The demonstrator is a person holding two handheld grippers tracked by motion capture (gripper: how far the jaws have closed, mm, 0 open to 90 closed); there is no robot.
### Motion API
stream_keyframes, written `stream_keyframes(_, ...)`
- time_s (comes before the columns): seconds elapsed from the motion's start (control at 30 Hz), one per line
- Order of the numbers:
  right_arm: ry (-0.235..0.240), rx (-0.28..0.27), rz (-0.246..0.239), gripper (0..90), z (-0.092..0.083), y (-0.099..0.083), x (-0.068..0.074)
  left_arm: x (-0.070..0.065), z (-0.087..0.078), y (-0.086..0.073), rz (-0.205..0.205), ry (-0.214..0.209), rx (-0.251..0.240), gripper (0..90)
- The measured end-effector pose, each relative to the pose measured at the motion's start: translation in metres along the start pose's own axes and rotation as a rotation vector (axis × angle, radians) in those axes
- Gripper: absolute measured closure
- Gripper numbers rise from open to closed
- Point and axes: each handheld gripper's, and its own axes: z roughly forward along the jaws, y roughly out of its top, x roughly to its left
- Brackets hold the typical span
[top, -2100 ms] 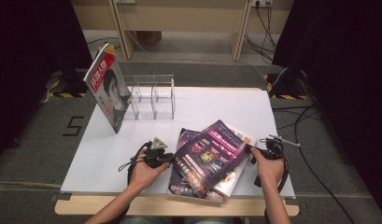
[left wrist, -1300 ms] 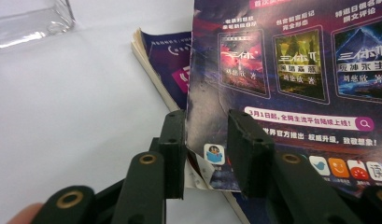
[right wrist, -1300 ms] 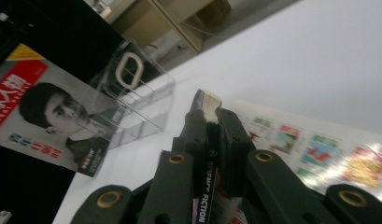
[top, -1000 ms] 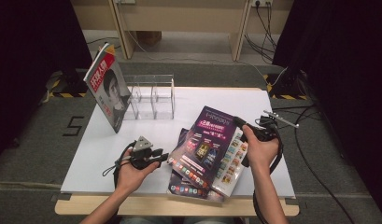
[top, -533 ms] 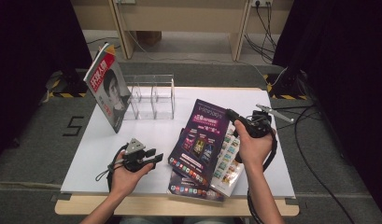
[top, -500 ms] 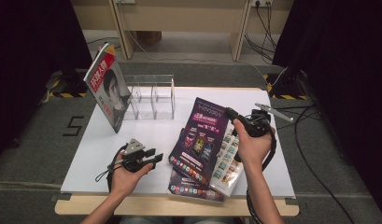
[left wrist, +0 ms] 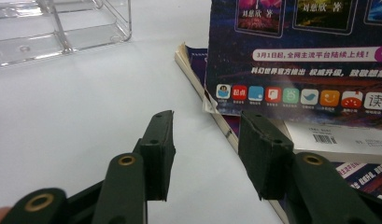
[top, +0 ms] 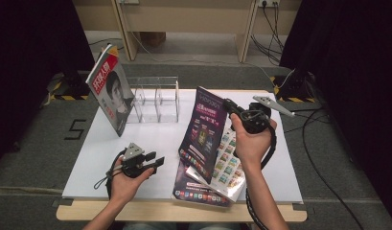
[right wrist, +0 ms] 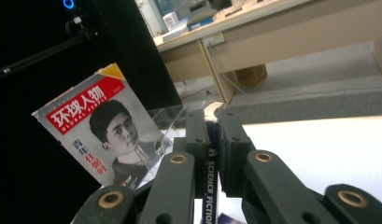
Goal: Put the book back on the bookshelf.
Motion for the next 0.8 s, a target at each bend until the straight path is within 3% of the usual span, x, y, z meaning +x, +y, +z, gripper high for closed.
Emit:
stream_keyframes(0.43, -0.019, -0.093, -0.088, 84.9, 0.006, 0.004, 0.018, -0.001, -0.002, 0.001, -0.005, 0.012, -0.031, 54.5)
stream_keyframes(0.8, -0.024, -0.137, -0.11, 85.0, 0.014, 0.011, 0.032, -0.001, -0.006, 0.002, 0.004, 0.035, -0.061, 52.7)
